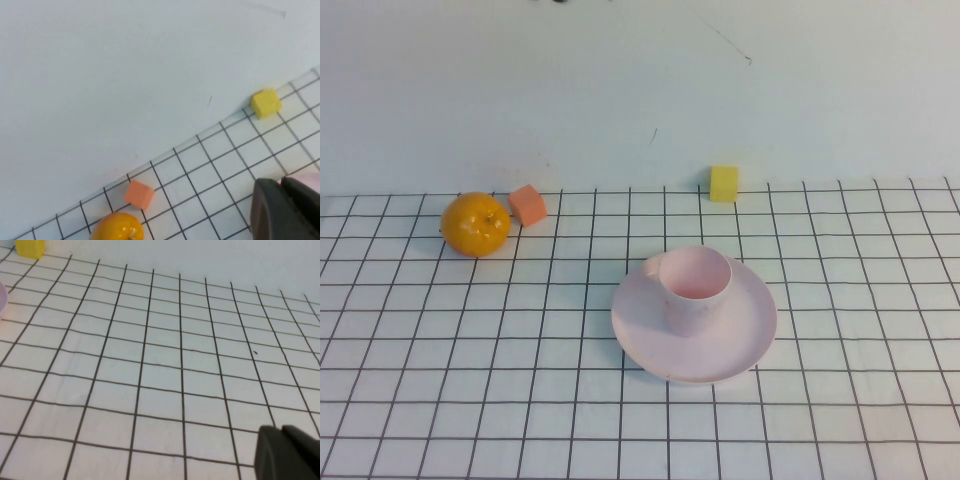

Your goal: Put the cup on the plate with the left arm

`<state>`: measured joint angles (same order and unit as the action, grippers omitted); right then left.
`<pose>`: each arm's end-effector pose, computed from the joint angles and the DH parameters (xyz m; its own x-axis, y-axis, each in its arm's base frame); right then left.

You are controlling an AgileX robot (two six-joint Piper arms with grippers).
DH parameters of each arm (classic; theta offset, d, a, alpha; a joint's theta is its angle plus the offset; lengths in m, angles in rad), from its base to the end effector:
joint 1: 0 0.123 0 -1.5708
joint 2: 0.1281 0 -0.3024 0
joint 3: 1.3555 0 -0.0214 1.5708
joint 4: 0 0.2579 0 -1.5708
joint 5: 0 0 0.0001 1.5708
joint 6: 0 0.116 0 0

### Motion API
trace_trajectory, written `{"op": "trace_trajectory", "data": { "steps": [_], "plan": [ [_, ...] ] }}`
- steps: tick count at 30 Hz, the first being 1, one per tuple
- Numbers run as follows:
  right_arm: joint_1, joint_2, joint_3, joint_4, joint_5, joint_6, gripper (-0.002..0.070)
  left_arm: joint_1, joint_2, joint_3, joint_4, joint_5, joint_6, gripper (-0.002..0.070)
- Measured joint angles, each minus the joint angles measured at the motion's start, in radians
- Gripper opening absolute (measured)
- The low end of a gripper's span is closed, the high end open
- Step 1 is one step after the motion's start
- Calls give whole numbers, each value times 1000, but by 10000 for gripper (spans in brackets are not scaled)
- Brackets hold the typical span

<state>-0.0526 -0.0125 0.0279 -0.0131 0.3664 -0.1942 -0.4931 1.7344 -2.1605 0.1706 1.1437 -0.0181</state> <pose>0.0662 -0.0040 0.1640 -0.2955 -0.1897 -0.9363 -0.0036 0.9803 -0.1975 0.3556 -0.1707 0.4908 -0.4956 0.3259 -0.8051 0.3841 0.9136 0.1333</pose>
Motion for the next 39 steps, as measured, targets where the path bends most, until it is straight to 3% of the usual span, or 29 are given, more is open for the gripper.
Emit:
{"op": "trace_trajectory", "data": {
  "steps": [12, 31, 35, 39],
  "plan": [
    [0, 0, 0, 0, 0, 0, -2, 2, -455, 309, -50, -111, -46, 0],
    [0, 0, 0, 0, 0, 0, -2, 6, -478, 407, -191, -74, -75, -1],
    [0, 0, 0, 0, 0, 0, -2, 27, -551, 547, -191, -168, -77, -1],
    [0, 0, 0, 0, 0, 0, -2, 85, -654, 761, -214, -406, -77, -1]
  ]
}}
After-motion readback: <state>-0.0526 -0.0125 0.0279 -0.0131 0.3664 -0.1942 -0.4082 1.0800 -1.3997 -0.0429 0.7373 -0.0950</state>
